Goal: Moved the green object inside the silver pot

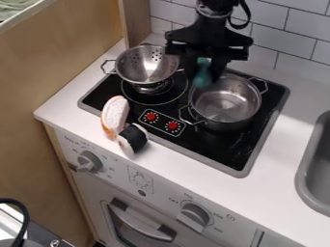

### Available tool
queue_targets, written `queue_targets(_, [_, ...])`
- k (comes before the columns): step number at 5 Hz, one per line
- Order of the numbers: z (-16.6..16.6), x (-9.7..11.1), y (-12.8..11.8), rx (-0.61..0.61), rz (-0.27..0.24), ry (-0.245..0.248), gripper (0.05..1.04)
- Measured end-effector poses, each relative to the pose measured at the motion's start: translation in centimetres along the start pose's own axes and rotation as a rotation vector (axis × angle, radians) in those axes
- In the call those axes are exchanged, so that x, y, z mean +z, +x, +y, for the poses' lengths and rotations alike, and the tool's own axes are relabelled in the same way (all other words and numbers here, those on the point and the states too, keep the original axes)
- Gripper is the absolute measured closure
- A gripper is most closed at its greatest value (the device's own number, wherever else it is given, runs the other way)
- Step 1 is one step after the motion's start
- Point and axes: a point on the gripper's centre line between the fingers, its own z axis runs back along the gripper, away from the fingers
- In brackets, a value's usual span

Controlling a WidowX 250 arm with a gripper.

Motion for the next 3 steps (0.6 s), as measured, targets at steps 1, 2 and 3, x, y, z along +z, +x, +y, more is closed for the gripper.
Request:
queue_targets(1, [-0.29,-1.03,0.65,0.020,-0.025,0.007,0.679])
queue_targets(2, [-0.90,-1.54,0.83,0.032,-0.034,0.011,0.679])
queue_targets(3, [-0.99,-1.50,0.68,0.036,-0.028,0.018,0.615])
